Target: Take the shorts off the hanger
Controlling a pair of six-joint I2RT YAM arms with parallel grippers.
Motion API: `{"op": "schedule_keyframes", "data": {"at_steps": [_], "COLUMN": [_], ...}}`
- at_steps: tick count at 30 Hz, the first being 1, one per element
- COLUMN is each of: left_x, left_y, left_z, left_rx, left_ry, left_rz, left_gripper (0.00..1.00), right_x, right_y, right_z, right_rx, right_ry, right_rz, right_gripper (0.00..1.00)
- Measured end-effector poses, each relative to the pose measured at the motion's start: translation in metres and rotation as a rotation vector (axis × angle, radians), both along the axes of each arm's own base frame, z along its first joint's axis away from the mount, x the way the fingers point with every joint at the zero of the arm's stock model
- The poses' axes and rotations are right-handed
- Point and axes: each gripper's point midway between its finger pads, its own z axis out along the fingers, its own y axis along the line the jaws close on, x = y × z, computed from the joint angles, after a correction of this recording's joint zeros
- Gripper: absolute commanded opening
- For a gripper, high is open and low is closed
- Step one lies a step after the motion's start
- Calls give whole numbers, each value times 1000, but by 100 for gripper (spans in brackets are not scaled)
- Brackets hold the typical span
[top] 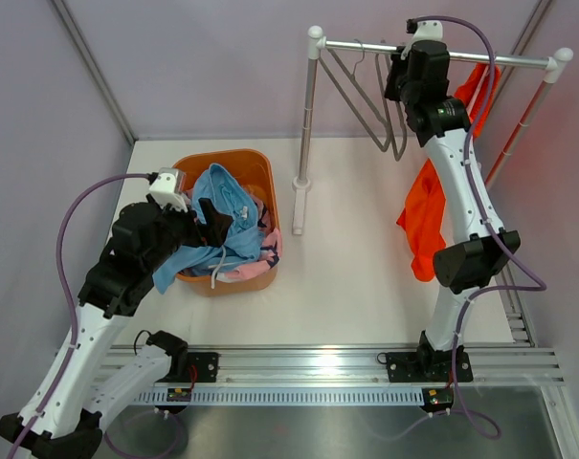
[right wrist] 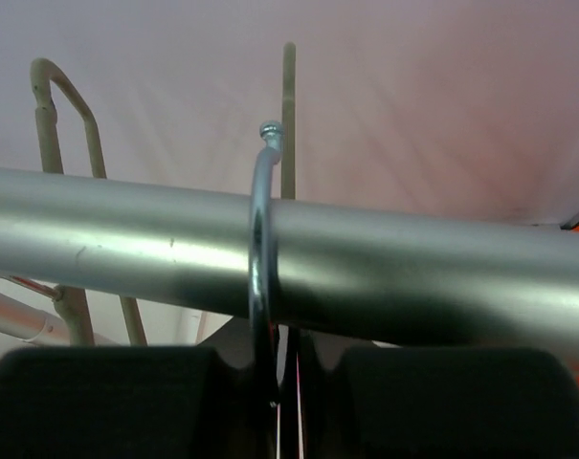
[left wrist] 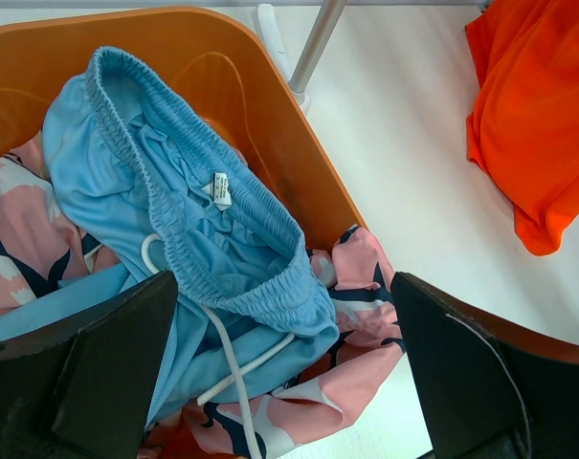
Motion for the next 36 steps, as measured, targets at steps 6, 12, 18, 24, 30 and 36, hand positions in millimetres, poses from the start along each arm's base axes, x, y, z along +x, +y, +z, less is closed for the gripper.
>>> {"op": "schedule_keyframes", "data": {"at_steps": [6,12,18,24,30,36], "left_x": [2,2,3,4,4,4], "left_y": [-1,0,0,-1,-1,-1], "left_z": [-2,-3,-4,-6,-6,-8], "left_rx": [4,6,11,14,15,17], "left_ry": [8,9,13,19,20,24], "left_rz": [1,3,3,3,3,3], "left_gripper": [99,99,99,99,99,99], "right_x": [-15,-36,-72,-115,-136,-138], "right_y": [-4,-11,-24,-46,-84,-108], "right_z": [-4,9,47,89,112,94], "right_rx": [11,32,57,85,81,55], "right_ry": [27,35,-23,-112,-167,-122], "right_rz": [-11,-34,-64,-132,-319,-433], "right_gripper": [51,63,63,63,57,55]}}
